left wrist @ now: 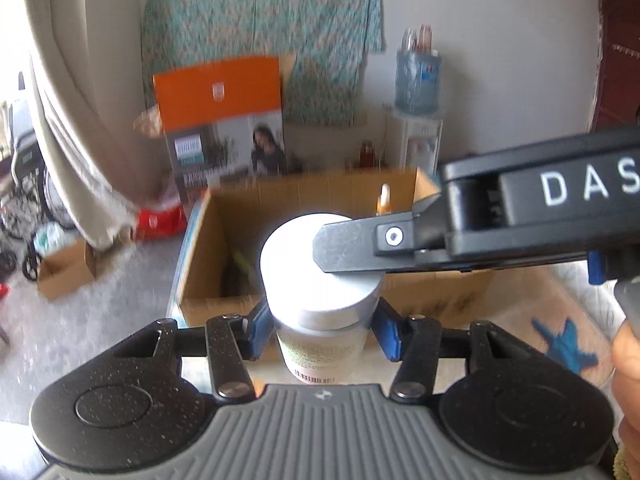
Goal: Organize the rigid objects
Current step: 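Close the right gripper on the bottle lid and lift it toward the box, then lower the white bottle into the box and open the right gripper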
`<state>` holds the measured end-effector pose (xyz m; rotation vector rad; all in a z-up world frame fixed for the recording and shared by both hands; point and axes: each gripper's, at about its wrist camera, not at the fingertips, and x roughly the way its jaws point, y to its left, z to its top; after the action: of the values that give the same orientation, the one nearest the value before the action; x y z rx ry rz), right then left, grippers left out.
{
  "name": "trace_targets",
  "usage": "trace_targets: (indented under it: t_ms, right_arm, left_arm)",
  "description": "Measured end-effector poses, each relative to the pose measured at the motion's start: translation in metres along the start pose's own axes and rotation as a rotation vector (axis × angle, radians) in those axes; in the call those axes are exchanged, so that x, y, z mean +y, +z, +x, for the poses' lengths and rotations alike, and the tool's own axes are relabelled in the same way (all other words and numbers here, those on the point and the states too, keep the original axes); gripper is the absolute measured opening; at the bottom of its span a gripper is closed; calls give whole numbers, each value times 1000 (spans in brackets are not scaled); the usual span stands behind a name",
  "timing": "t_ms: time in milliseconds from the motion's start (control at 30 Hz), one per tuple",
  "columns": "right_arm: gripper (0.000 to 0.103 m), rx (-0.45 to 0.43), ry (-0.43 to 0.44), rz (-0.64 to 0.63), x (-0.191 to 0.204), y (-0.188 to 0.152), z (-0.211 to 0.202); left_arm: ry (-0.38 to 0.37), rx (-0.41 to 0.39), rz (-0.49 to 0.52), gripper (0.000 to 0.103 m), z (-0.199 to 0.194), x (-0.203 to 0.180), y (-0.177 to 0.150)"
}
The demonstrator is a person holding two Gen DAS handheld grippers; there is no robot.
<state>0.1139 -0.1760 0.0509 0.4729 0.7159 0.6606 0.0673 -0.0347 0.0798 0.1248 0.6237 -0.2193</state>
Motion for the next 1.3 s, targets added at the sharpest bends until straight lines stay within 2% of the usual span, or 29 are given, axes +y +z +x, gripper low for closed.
trace_targets:
  t_ms: [133,300,467,600,900,1100,1300]
  right_arm:
    - [34,-75,9,-71,17,24,-14]
    - [34,-135,-5,-94,16,53,-25]
    - [34,-140,-50,-56,-14,83,-28]
    - [34,-104,-86,16,-56,95,-21]
    - [34,-10,-153,171,-137,79,8]
    - [34,22,-179,186,-156,71,23]
    - [34,36,-213,153,-159,78,35]
  left_arm:
    - [-8,-61,28,54,-3,-2,29]
    - [-58,-78,51,54,14,-11,59]
    - [-149,-6,39,54,58,-18,83]
    - [-199,82,30,54,100,-28,85]
    - [-258,276,-8,54,178,-37,66]
    - [-255,309,-9,54,195,-41,57]
    - [-249,330,-1,54,203,-50,58]
